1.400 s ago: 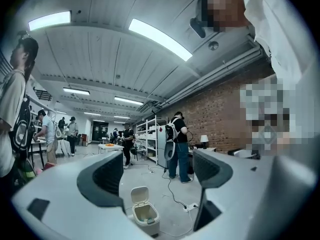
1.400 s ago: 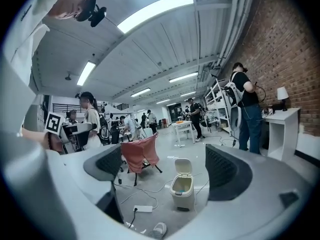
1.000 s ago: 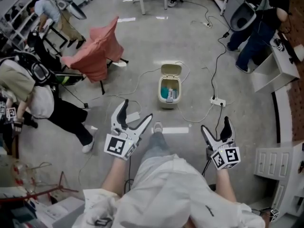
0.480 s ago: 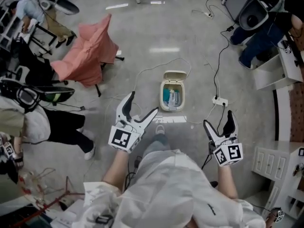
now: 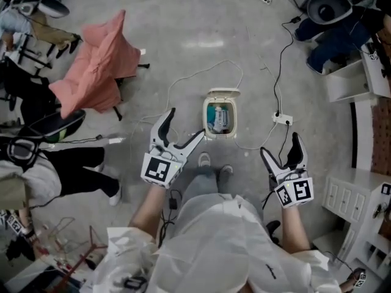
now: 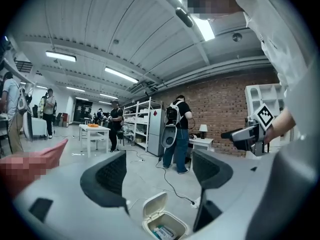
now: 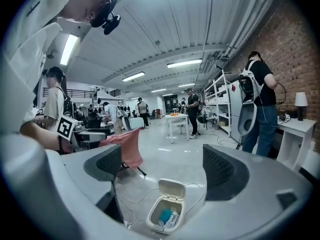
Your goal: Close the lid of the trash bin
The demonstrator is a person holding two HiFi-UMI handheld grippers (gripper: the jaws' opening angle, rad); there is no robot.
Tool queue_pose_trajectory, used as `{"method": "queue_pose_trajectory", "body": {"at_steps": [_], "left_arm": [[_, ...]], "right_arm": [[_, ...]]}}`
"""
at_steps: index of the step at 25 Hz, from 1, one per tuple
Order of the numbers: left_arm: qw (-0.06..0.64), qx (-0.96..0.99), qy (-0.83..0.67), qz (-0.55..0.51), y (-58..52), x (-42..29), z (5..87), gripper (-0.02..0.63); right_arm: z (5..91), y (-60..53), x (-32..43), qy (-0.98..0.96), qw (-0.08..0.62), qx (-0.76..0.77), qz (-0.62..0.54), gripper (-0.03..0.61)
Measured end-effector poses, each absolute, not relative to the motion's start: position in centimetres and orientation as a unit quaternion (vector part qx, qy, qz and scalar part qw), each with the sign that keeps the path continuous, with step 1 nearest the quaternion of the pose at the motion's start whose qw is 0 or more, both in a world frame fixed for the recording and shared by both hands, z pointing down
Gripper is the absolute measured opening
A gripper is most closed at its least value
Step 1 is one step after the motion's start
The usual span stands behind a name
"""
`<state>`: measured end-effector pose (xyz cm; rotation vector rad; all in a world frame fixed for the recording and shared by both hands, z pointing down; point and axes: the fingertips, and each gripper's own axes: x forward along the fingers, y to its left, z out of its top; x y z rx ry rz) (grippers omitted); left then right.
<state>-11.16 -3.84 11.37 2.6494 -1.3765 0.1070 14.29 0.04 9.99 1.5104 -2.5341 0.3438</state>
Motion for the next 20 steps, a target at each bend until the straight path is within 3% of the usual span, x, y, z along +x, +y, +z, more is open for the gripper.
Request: {"method": "queue_pose_trajectory", "body": {"at_steps": [20], "left_arm": [[0.088,0.885,-0.451,0.078,-11.6,-6.8,26.8,0.420]], "right_arm": [[25.5,-10.6,13.2,-0.879,0.138,0.439,0.126,0.508]]}}
